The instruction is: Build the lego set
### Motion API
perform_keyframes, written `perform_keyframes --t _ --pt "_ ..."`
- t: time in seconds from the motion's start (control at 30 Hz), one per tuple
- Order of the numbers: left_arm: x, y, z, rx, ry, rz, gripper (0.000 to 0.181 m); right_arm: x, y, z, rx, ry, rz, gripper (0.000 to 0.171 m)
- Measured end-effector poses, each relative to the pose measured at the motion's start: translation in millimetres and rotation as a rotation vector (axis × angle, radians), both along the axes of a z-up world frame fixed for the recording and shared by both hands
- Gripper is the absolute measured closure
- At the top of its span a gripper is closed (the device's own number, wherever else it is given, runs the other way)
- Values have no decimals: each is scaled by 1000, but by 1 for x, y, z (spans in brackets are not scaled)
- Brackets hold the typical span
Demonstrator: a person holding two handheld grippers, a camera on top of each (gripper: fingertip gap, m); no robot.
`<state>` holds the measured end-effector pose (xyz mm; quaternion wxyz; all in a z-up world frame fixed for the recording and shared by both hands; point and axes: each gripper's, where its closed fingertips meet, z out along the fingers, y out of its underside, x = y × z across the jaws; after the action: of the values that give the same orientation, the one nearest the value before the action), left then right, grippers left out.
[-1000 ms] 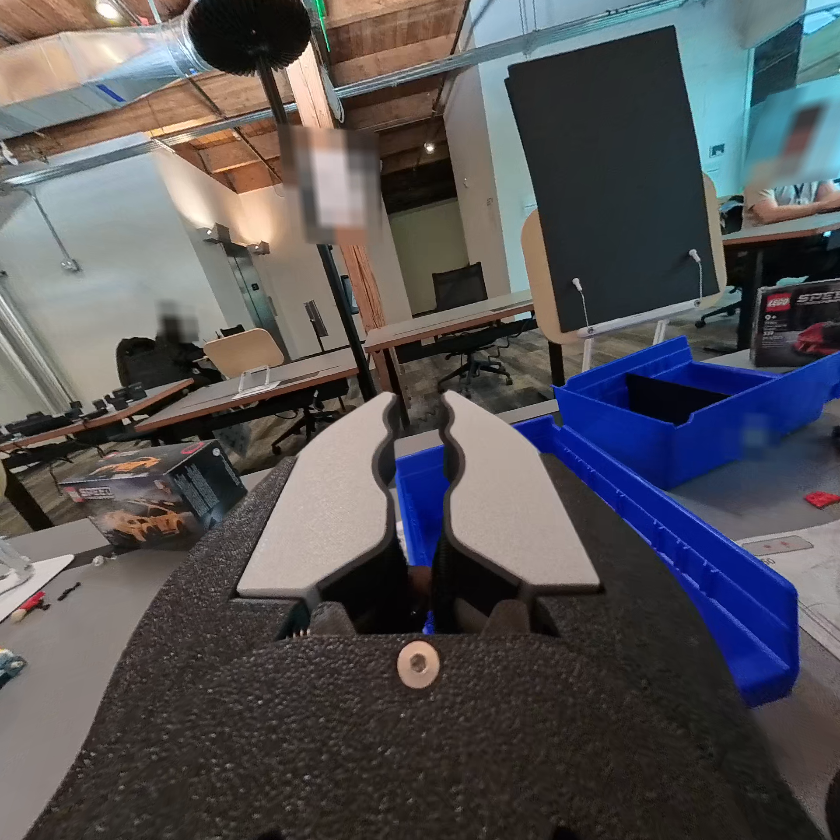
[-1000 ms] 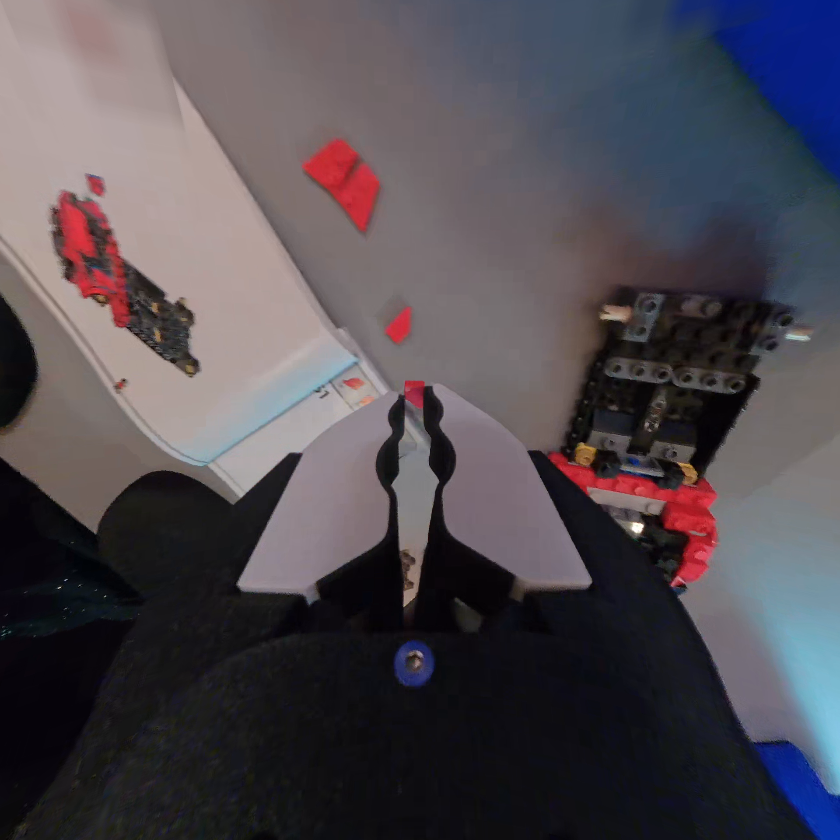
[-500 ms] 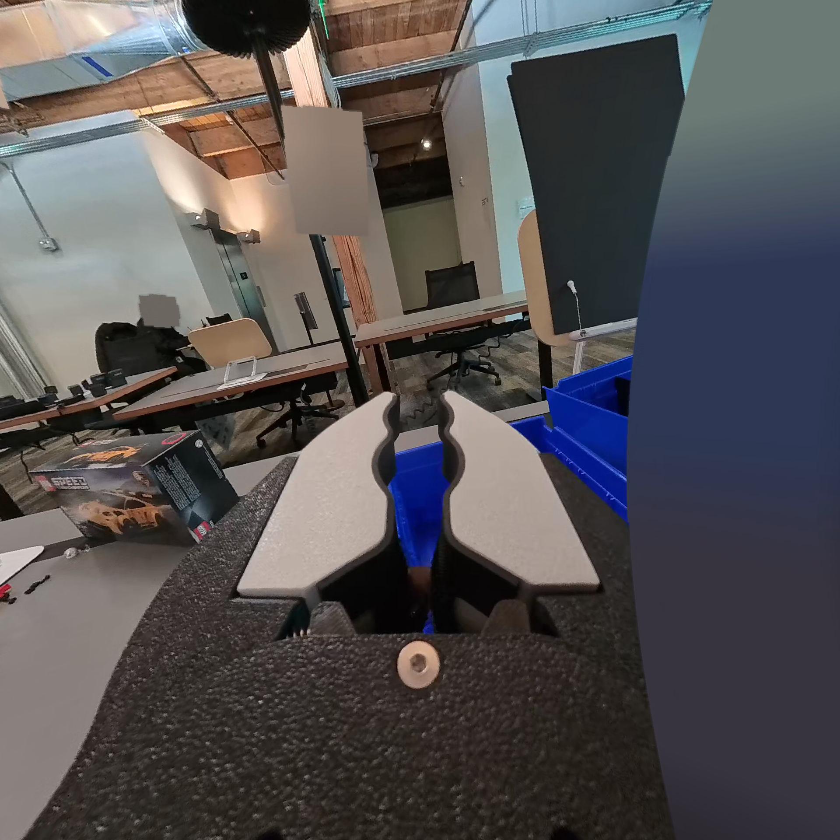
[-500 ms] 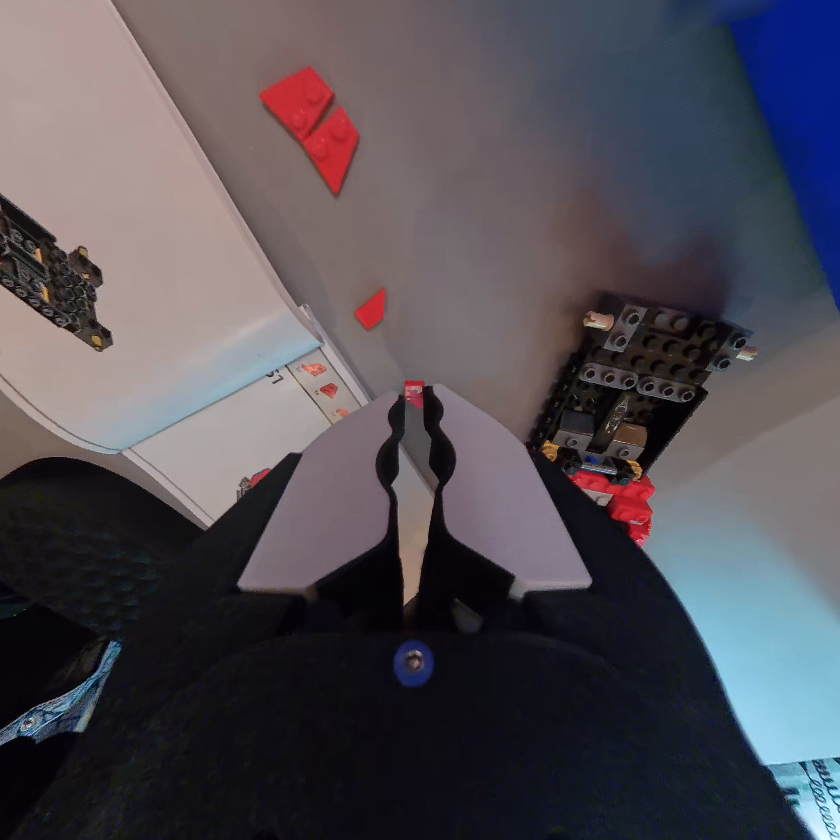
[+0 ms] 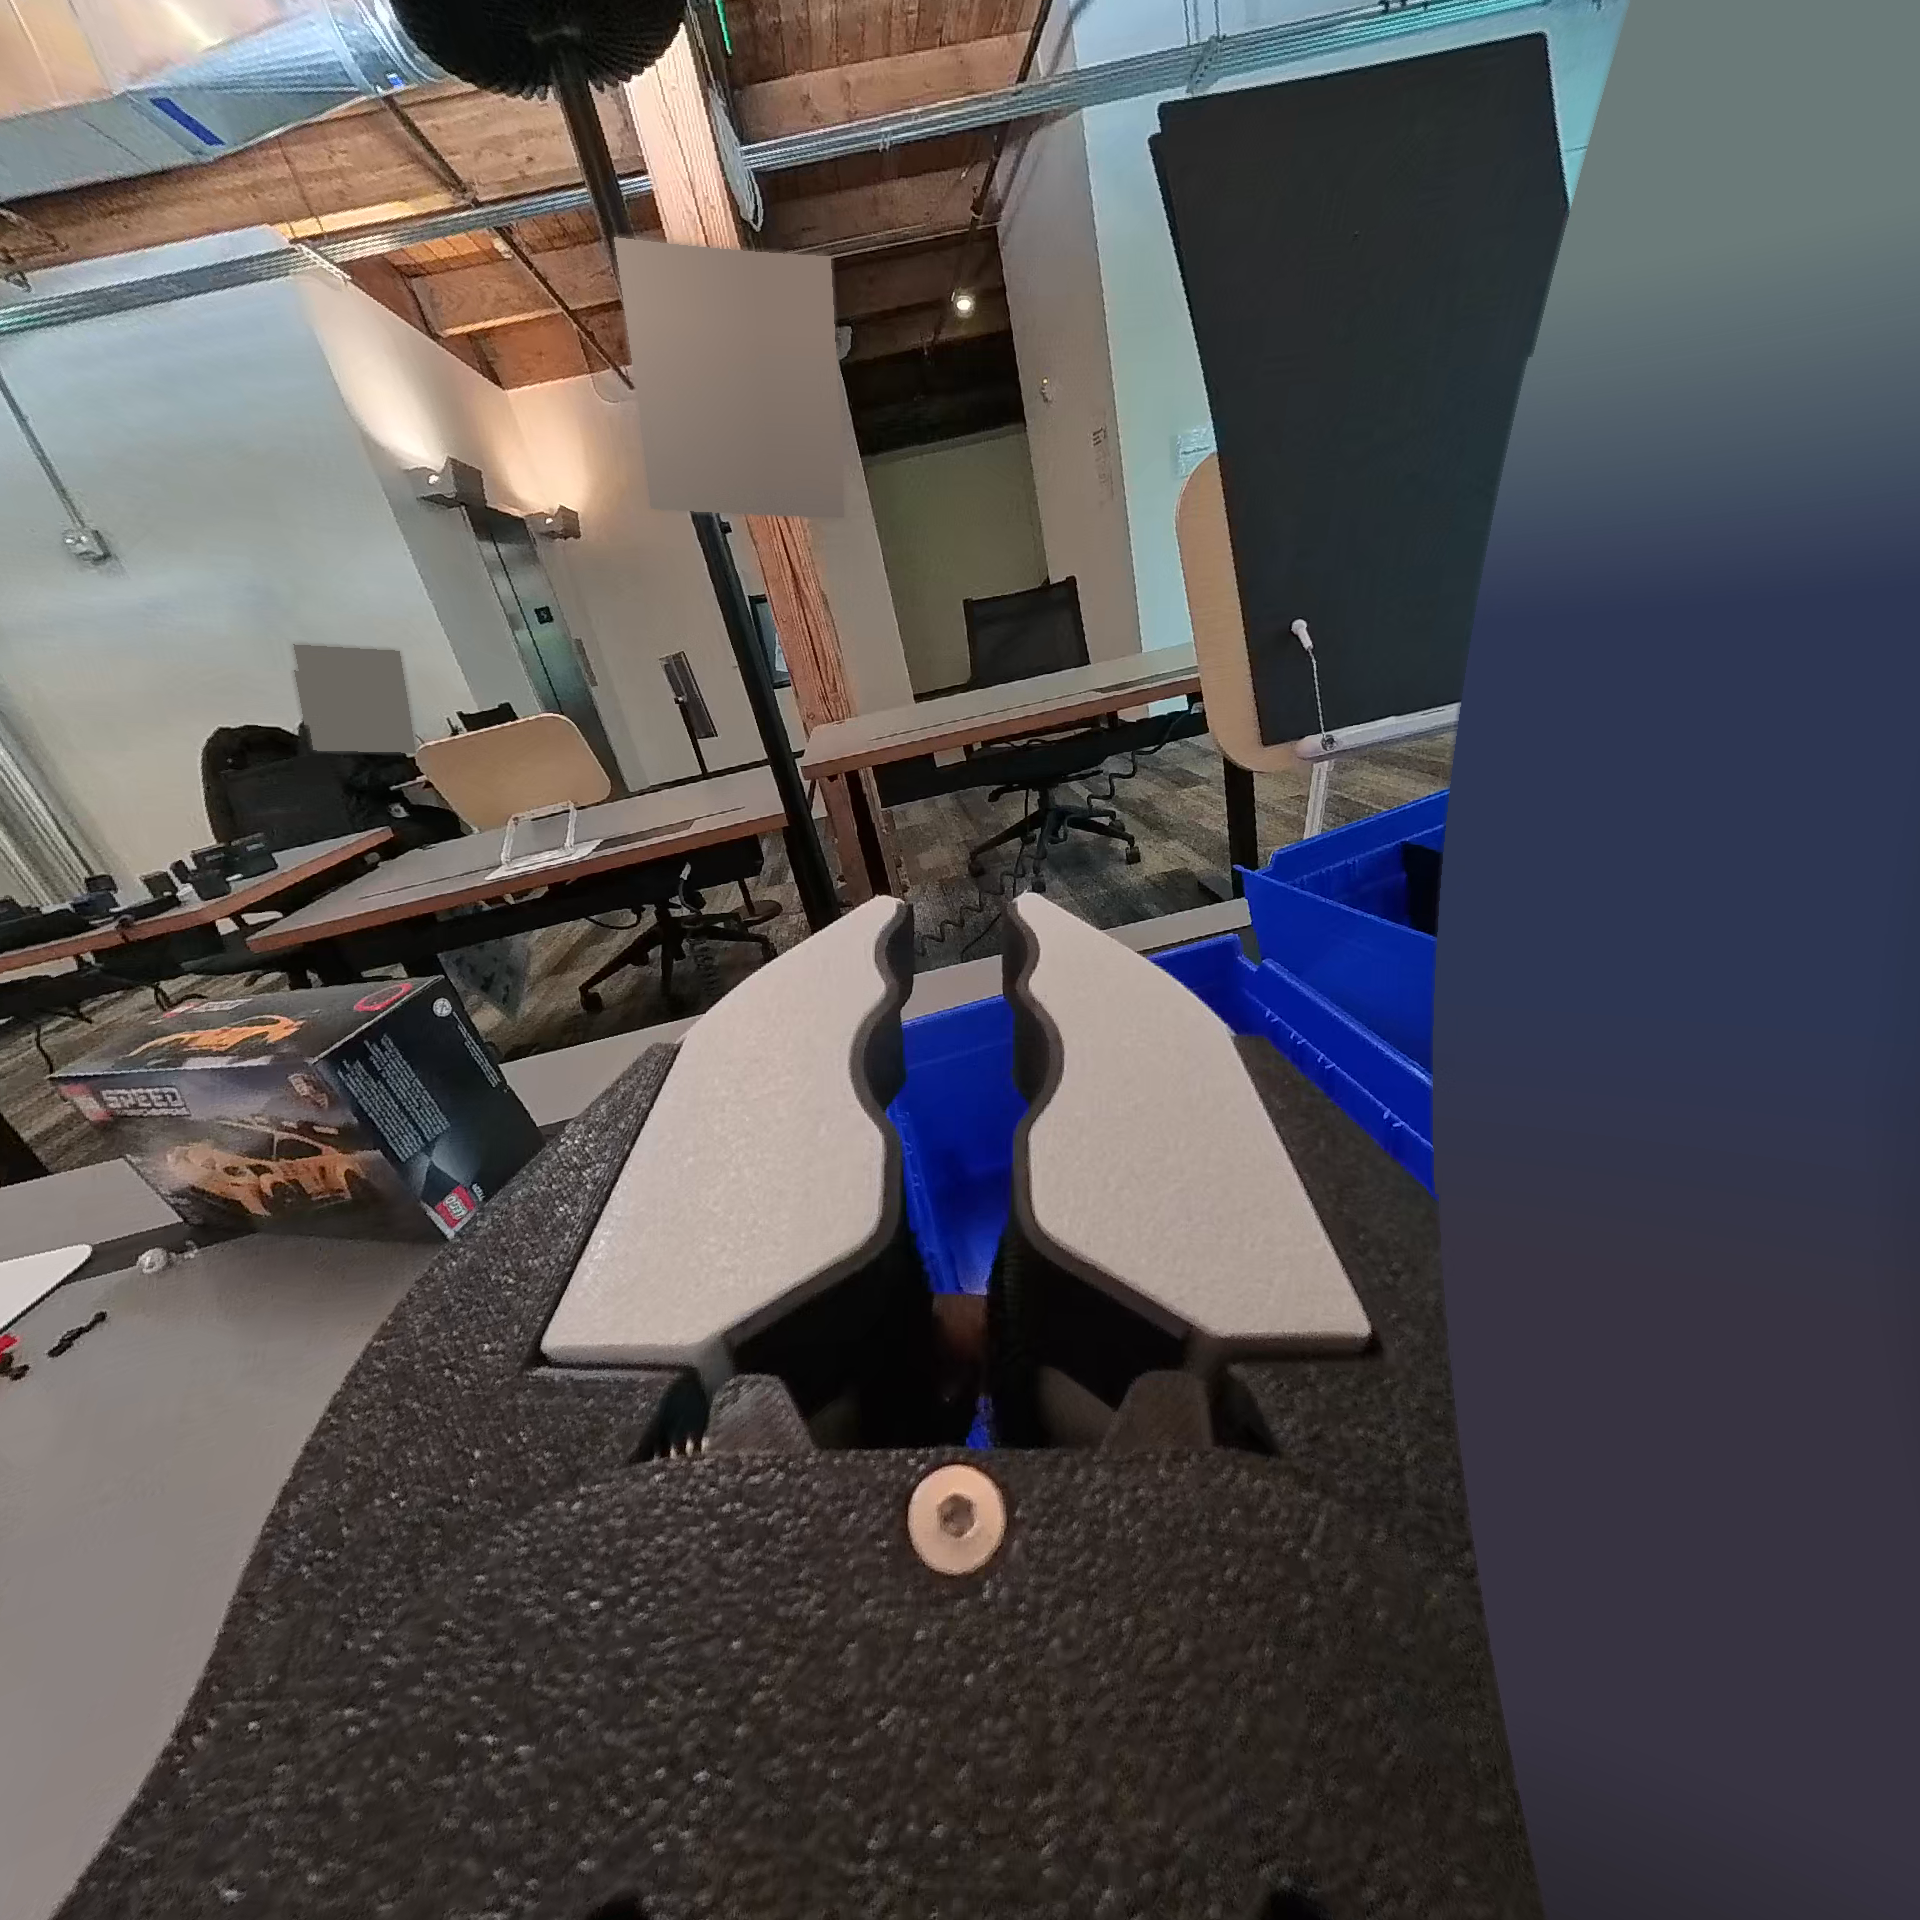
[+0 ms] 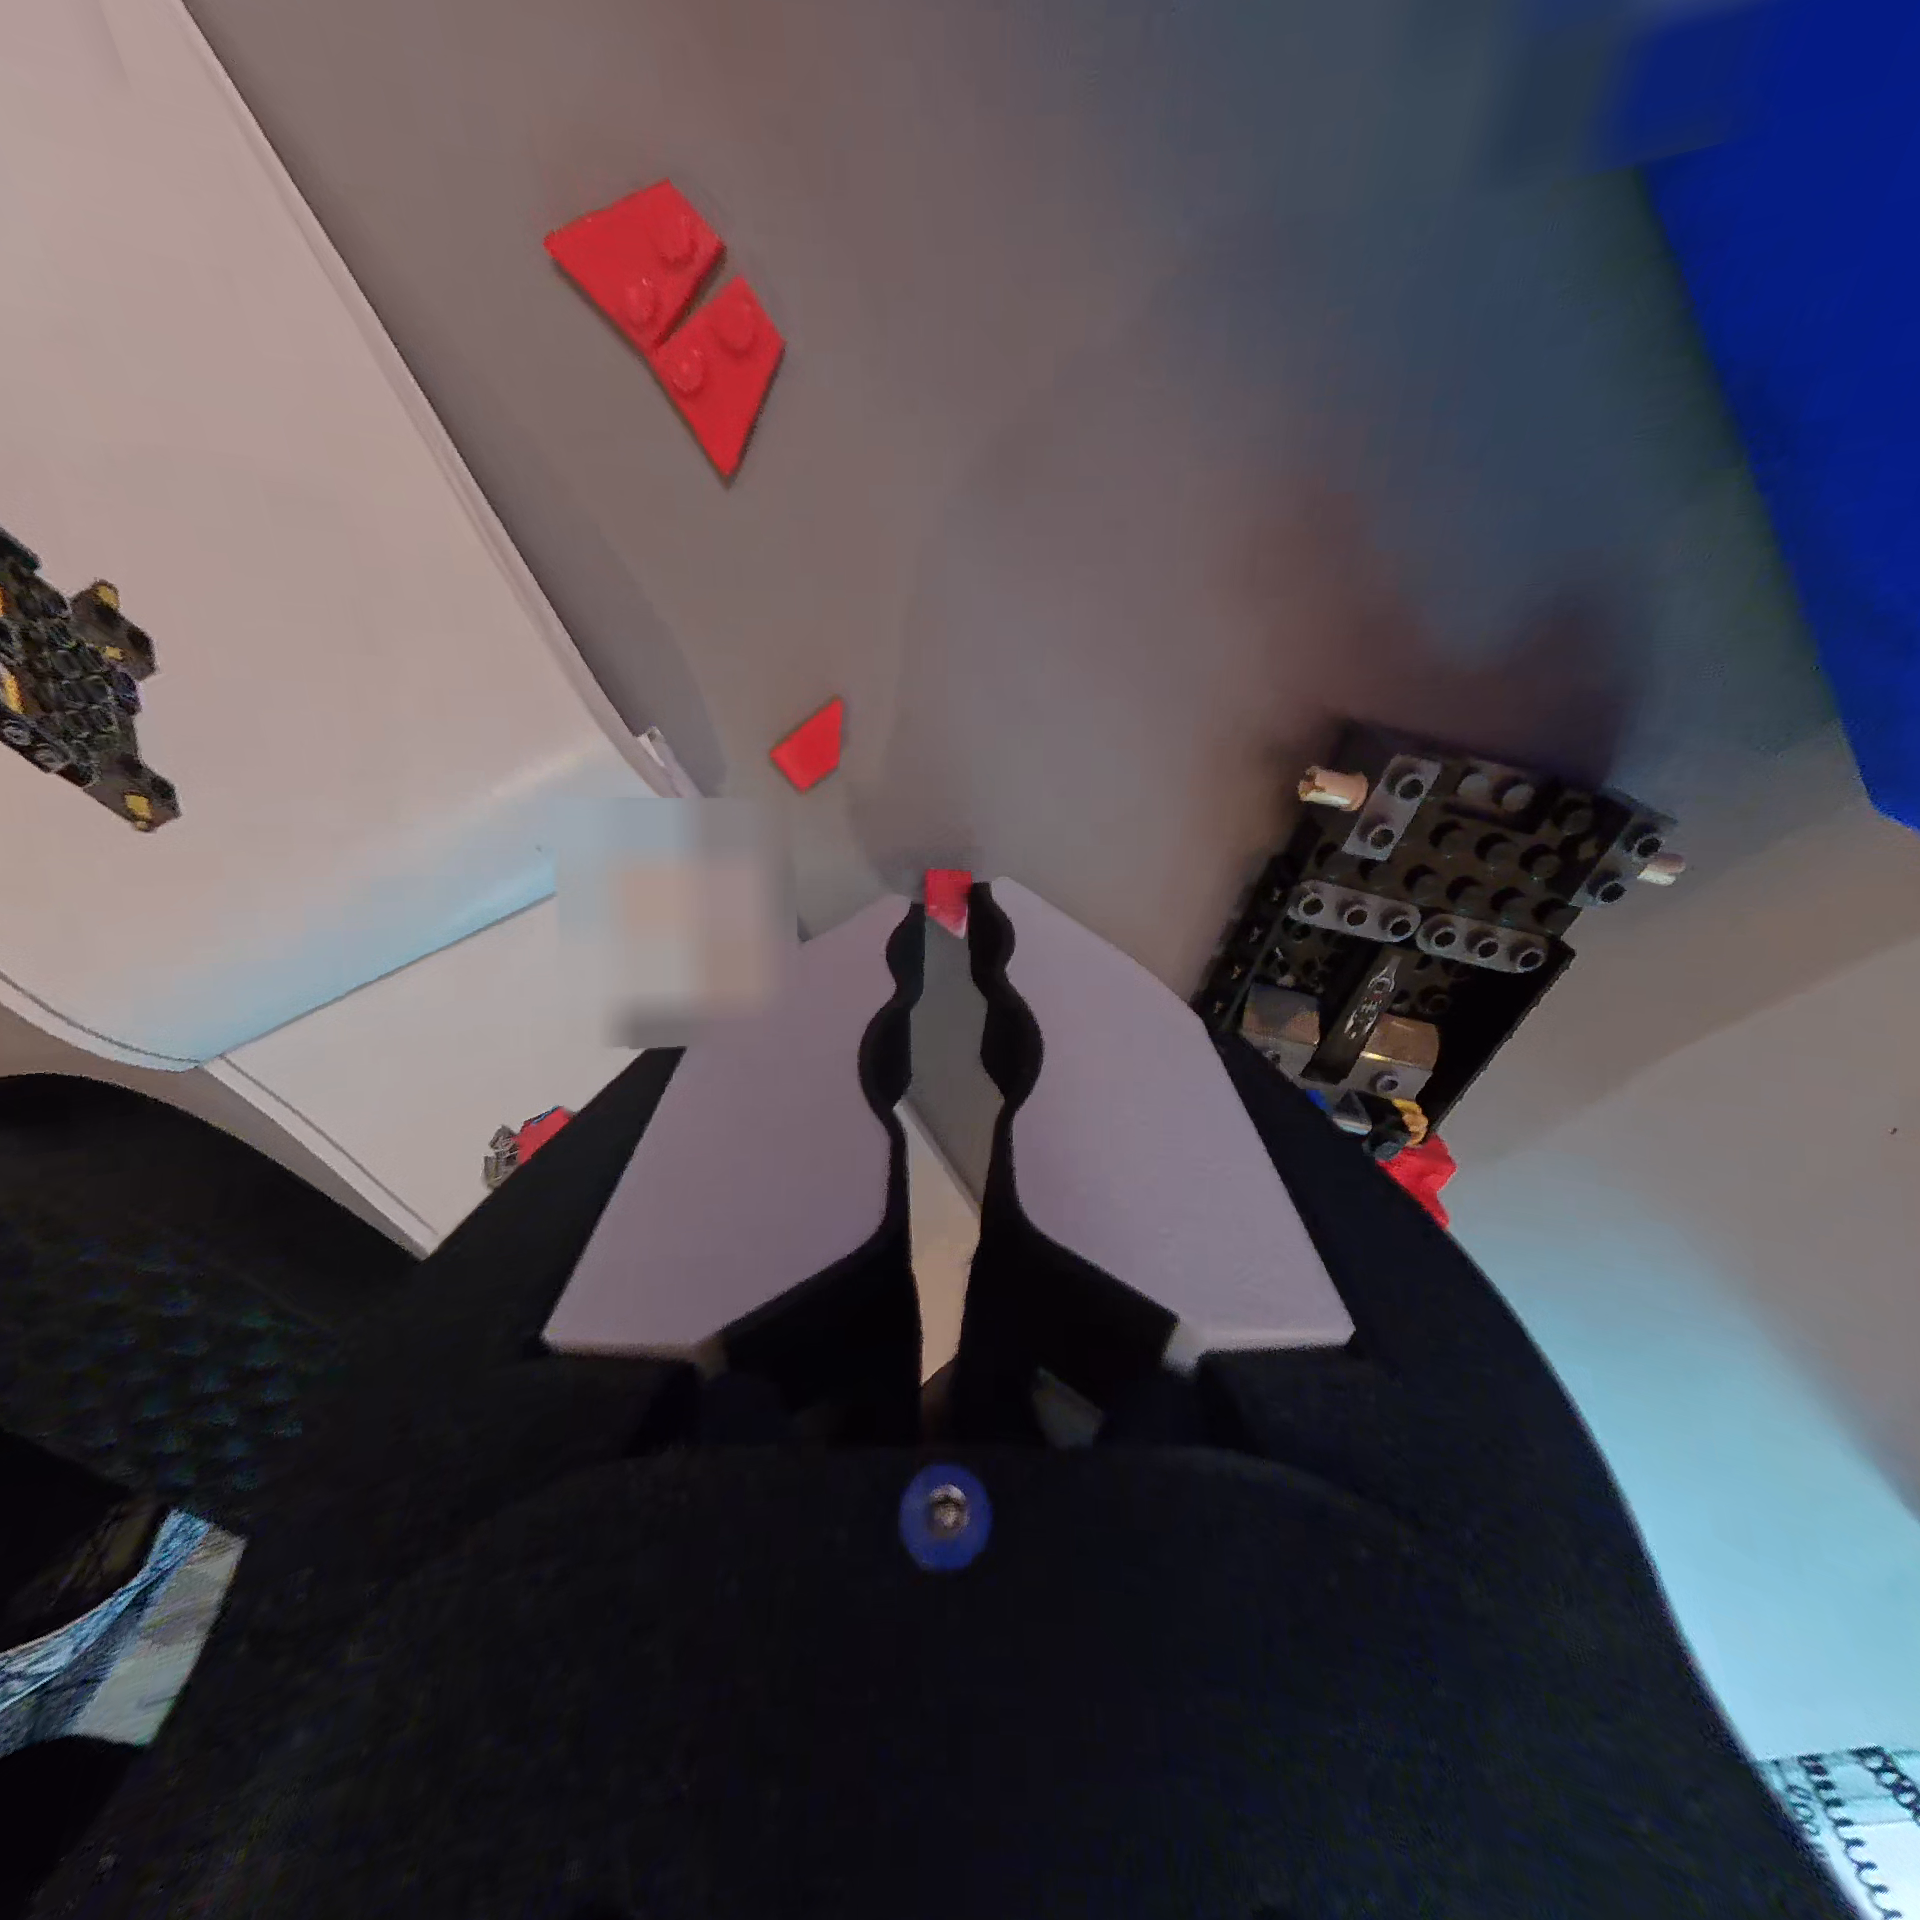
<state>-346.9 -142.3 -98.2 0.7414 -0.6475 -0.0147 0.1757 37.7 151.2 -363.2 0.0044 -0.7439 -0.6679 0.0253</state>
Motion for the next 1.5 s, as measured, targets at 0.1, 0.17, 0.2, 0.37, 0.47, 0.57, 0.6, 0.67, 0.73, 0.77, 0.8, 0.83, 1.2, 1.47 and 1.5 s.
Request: perform_keyframes --t 0.1,0.17,0.2,0.37,0.47,0.57,0.6,0.67,0.73,0.77,0.8,0.83,1.2,1.47,1.5 --pt "-1 0 0 0 -1 2 166 -4 3 -2 29 35 54 157" --pt "-1 -1 0 2 -2 3 166 -7 3 0 32 84 85 154" --pt "-1 -1 0 3 -3 3 166 -8 2 1 33 103 98 151" --pt "-2 0 -1 -4 -4 2 166 -6 1 10 77 189 149 138" --pt "-2 1 -1 -4 -3 0 166 -4 6 17 136 247 122 160" --pt "-1 1 -1 -4 -1 -1 166 3 4 15 147 260 81 168" --pt "0 1 -1 -5 0 -1 166 3 3 14 150 270 75 168" --pt "1 1 0 -5 3 -2 166 4 3 12 160 289 57 168" --pt "1 1 0 -3 6 -2 166 6 6 6 169 279 25 168" --pt "1 1 1 -3 6 -3 166 7 8 3 176 268 10 168" --pt "2 1 1 -3 7 -3 166 7 10 1 176 263 0 168" --pt "2 1 1 -4 9 -3 166 6 9 0 165 273 -7 169" --pt "0 2 -1 -13 8 1 166 -4 -12 5 -12 370 -72 168" --pt "1 4 -2 -23 16 7 166 -11 -19 3 -30 402 -50 168" --pt "1 4 -2 -25 17 7 166 -12 -19 4 -28 399 -50 168"
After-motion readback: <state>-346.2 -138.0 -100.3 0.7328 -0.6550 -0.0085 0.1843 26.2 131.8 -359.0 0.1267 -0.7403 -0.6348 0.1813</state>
